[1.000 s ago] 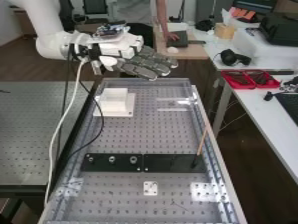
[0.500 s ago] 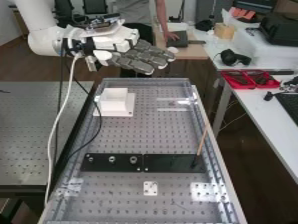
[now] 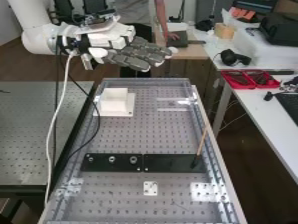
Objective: Grab the pcb board and place it in the clear container
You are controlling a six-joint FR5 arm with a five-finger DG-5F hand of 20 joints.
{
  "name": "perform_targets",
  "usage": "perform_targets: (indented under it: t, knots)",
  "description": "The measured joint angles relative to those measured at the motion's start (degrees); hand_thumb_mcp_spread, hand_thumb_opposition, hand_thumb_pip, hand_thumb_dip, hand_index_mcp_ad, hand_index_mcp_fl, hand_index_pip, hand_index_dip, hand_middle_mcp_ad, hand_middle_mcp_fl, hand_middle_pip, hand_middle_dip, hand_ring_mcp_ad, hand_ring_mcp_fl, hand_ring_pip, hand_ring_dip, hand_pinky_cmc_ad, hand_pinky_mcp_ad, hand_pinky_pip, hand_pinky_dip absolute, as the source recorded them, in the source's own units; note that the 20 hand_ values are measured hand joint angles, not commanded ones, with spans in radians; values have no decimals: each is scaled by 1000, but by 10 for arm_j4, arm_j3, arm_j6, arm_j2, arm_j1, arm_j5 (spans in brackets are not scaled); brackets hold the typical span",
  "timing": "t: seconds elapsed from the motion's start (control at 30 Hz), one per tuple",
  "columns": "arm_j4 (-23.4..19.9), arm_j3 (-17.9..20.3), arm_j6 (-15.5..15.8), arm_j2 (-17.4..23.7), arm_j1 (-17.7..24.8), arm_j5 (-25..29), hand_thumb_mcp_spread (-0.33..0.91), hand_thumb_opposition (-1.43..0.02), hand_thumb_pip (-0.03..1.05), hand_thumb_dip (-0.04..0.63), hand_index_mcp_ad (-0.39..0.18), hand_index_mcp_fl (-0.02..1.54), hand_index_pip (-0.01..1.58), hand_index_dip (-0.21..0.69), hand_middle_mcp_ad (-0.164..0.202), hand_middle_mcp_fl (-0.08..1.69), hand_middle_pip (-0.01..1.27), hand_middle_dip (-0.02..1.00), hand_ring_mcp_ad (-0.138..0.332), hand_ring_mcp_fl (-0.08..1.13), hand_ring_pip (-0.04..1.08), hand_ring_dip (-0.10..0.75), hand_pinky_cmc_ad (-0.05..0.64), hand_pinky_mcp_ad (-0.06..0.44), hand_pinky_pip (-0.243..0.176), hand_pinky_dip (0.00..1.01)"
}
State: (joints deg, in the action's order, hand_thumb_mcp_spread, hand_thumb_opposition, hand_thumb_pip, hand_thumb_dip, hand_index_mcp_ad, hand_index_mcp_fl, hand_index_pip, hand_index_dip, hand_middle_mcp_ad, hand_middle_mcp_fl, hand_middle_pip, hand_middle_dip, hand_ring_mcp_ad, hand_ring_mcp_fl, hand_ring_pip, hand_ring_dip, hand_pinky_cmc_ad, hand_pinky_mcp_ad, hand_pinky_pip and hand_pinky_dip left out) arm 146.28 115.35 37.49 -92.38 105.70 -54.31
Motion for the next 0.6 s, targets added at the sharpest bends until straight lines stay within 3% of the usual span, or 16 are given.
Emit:
perform_targets:
  t: [0.37,0.6]
  knots:
    - [23,-3,-5,7,-27,-49,567,-777,300,188,-183,476,590,312,12,89,138,143,182,30,91,-2,291,150,-59,180]
    - [44,-9,-6,13,-48,-88,539,-759,281,176,-183,424,417,312,9,93,138,140,185,17,91,-2,290,152,-59,180]
